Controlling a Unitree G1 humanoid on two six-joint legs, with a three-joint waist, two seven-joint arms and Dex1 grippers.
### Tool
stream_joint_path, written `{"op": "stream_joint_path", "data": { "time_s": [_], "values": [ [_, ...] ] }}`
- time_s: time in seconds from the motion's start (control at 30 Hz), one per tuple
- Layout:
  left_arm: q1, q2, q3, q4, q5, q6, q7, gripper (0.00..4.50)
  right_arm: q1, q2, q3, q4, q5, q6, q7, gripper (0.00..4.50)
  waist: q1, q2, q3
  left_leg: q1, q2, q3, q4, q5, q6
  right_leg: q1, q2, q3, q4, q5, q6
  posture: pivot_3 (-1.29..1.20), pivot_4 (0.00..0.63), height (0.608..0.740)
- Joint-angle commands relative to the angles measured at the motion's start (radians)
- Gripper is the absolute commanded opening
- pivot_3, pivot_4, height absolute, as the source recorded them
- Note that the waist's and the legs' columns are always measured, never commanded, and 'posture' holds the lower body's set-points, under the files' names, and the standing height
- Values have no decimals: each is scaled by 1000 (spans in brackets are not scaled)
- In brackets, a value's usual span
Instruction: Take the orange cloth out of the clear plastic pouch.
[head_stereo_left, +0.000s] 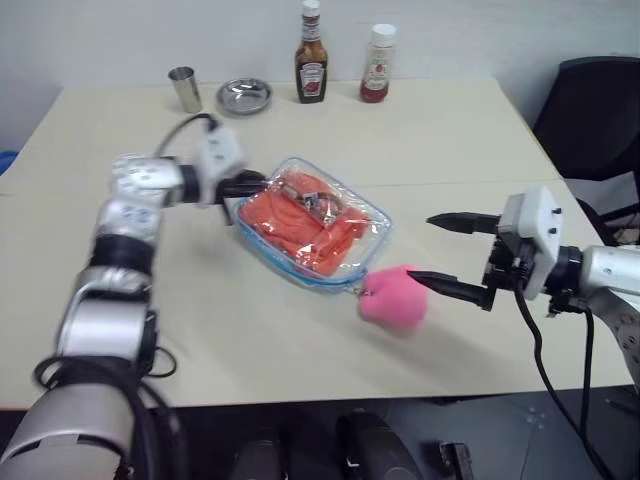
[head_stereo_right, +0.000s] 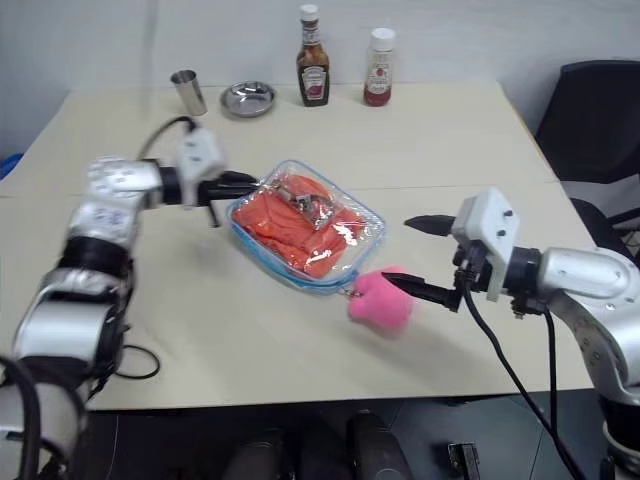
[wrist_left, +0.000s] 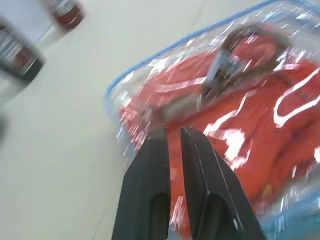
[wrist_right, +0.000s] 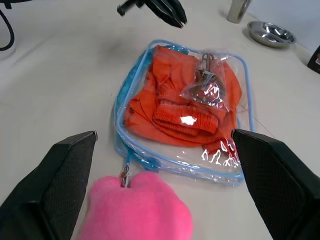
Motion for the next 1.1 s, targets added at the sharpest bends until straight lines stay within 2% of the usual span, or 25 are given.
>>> {"op": "stream_joint_path", "data": {
  "time_s": [0.03,0.13,0.23,0.3,0.43,0.5,0.6,0.77,0.83,0.93,1.1],
  "values": [
    [273,159,221,-322,-43,248,62,473,-76,47,71,26,-4,-46,51,4500,-21,0,0,0,0,-1,0,0,0,0,0,0,1,0,0,0,150,740],
    [536,206,411,-504,-64,369,116,473,-126,85,127,70,-17,-67,95,4500,-23,-1,0,0,0,-3,-1,0,0,0,0,-1,3,0,0,0,150,740],
    [659,189,483,-677,-138,423,112,473,-158,103,159,129,-45,-94,134,4500,0,-3,-1,-1,-2,-7,1,0,0,2,-2,-4,-2,0,0,0,150,740],
    [643,172,447,-776,-198,458,106,648,-187,111,171,173,-59,-107,158,4500,27,-3,-1,-2,-4,-12,4,-1,1,6,-5,-8,-4,0,0,0,150,740],
    [460,142,228,-775,-214,401,70,1551,-217,117,170,214,-82,-120,165,4500,64,-4,-1,-1,-5,-25,9,-2,4,20,-8,-18,-12,0,0,0,150,740],
    [344,116,105,-686,-169,299,31,2091,-206,112,161,201,-90,-118,151,4500,64,-4,-2,-2,-6,-27,10,-3,5,21,-8,-19,-13,0,1,0,150,740],
    [135,37,-100,-446,-46,73,-22,3044,-148,95,118,135,-81,-98,115,4500,62,-4,-2,-4,-6,-27,11,-3,5,20,-7,-20,-13,1,1,0,150,740],
    [-213,-185,-285,135,111,-273,6,4456,4,72,11,-22,-57,-44,9,4500,61,-4,-2,-8,-5,-26,14,-3,5,17,-6,-21,-12,1,1,0,150,740],
    [-316,-255,-333,345,176,-376,45,4456,66,69,-33,-85,-46,-19,-35,4500,56,-4,-1,-9,-5,-27,14,-3,5,15,-6,-21,-13,1,1,0,150,740],
    [-402,-326,-379,531,254,-466,129,4456,136,69,-83,-158,-30,13,-86,4500,41,-4,-1,-9,-5,-27,13,-3,5,14,-4,-18,-12,1,2,0,150,740],
    [-464,-413,-429,682,344,-522,215,4456,234,71,-167,-252,1,59,-159,4500,35,-4,-1,-9,-5,-27,12,-3,5,14,-4,-18,-11,1,2,0,150,740]
  ]
}}
